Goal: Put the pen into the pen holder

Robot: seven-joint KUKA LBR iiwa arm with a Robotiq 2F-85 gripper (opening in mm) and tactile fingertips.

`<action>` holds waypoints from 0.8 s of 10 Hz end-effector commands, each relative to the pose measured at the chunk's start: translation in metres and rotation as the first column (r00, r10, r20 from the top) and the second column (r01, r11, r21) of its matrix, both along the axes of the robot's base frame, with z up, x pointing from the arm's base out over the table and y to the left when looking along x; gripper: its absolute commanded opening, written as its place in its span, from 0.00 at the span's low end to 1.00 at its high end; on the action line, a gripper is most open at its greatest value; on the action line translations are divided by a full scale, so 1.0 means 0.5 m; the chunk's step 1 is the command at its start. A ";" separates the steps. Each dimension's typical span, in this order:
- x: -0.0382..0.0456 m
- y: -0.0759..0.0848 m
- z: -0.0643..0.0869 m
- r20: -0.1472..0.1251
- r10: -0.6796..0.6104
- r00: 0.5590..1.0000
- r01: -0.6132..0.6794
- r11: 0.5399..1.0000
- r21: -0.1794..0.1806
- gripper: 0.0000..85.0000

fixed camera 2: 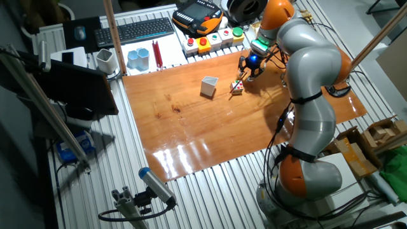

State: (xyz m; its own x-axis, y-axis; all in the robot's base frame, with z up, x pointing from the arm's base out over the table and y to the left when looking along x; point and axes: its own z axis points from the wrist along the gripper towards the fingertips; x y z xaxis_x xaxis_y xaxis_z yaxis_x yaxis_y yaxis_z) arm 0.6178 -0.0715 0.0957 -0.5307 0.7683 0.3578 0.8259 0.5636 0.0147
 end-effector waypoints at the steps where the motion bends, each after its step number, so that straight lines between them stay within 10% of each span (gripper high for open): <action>1: 0.001 -0.002 -0.005 0.000 -0.001 1.000 0.001 1.000 0.001 0.50; 8: 0.005 -0.009 -0.022 -0.019 -0.023 1.000 0.023 1.000 0.015 0.49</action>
